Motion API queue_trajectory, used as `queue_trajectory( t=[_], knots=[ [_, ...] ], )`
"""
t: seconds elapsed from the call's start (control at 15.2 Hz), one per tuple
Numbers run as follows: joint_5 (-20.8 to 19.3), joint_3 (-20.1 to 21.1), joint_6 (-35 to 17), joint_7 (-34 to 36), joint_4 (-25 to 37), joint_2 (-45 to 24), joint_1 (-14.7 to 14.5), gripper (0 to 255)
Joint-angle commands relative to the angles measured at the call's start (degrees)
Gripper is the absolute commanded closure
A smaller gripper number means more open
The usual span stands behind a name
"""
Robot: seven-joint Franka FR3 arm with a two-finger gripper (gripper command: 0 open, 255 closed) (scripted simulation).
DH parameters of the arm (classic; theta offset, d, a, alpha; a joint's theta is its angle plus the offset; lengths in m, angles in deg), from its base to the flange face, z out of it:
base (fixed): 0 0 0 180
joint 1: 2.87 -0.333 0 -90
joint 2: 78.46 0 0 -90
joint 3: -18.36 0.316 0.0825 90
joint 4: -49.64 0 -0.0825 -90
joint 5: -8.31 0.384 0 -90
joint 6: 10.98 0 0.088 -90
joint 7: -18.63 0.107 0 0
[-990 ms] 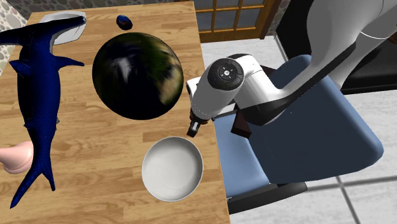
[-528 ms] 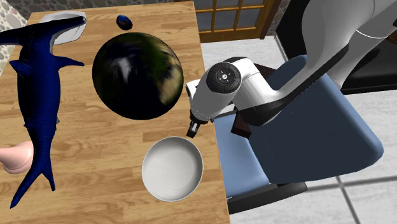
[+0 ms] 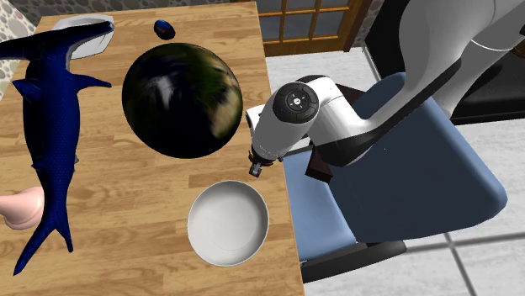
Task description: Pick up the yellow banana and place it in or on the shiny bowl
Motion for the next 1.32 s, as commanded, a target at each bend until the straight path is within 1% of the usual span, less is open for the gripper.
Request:
queue_trajectory(
  t=[0.0, 0.26, 0.73, 1.25],
  knots=[
    [0.00, 0.00, 0.00, 0.00, 0.00, 0.00, 0.00, 255],
    [-0.01, 0.00, 0.00, 0.00, 0.00, -0.01, 0.00, 255],
    [3.25, -0.12, 4.74, -2.82, 3.07, 2.80, 0.18, 255],
    [5.68, -0.49, 10.44, -5.16, 7.39, 5.02, 0.24, 255]
  ],
)
